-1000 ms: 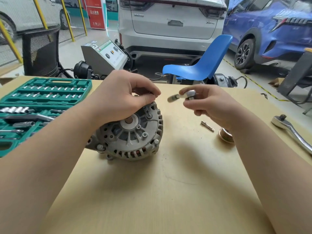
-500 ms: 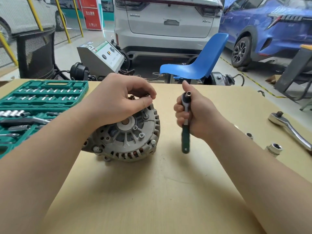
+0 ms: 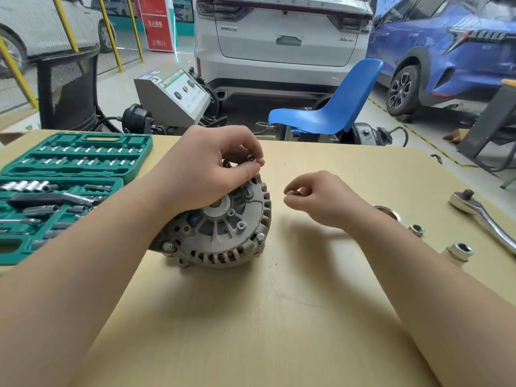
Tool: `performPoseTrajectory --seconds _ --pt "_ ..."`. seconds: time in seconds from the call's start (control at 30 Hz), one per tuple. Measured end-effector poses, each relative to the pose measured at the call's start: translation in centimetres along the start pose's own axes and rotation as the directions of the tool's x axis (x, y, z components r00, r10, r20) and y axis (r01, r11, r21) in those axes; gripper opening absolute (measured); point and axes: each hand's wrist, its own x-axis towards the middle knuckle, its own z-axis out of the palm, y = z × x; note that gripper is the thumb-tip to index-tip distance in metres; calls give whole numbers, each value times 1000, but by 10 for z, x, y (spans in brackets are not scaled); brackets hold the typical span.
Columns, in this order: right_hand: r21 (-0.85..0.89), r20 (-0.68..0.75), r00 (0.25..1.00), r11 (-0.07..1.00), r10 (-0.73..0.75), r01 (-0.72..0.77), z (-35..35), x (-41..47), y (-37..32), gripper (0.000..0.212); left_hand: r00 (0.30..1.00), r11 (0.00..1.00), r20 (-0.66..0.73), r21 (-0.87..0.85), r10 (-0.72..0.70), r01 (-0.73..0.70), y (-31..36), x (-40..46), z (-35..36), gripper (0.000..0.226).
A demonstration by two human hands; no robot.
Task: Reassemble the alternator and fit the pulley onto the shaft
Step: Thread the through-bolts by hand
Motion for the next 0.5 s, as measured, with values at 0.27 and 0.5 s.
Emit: performPoseTrajectory --seconds 0.27,0.5 --pt "-186 -75 996 982 -50 36 18 0 13 20 997 997 -36 31 66 -65 -2 1 0 15" --pt "-359 -112 984 929 -135 87 17 -3 0 27 999 1000 -33 11 17 -16 -1 2 -1 20"
